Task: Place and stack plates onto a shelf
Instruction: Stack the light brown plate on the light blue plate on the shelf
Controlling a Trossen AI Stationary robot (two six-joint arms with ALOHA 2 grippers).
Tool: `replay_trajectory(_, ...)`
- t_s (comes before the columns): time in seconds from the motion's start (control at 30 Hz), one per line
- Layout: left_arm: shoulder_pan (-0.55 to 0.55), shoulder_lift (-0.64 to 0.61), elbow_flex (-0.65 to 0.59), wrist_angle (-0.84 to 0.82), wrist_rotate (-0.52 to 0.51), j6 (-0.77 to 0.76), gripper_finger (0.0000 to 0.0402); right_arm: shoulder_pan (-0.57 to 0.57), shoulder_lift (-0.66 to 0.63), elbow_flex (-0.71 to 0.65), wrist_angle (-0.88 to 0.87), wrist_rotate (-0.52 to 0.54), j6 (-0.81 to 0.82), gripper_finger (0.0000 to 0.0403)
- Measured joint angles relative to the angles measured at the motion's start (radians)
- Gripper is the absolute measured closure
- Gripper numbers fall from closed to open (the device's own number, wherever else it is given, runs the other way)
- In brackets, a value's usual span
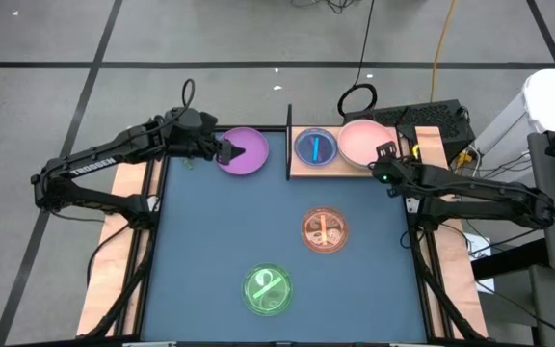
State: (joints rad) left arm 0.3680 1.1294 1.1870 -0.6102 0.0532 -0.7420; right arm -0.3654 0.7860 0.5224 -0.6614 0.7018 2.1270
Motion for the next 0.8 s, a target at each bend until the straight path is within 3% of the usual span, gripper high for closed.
replay_trajectory(0.3,-0.035,0.000,0.000,0.000,0.001,0.000,0.0112,0.037,-0.037,0.000,0.054,-0.029,-0.129,0.0295)
replay_trajectory(0.63,-0.044,0.000,0.000,-0.073,-0.009,0.021,0.0112,0.067,0.014,0.000,0.144,-0.126,-0.257,0.0390)
replay_trajectory(0.8,-0.044,0.000,0.000,-0.090,-0.009,0.030,0.0112,0.086,0.064,0.000,0.217,-0.128,-0.274,0.0396)
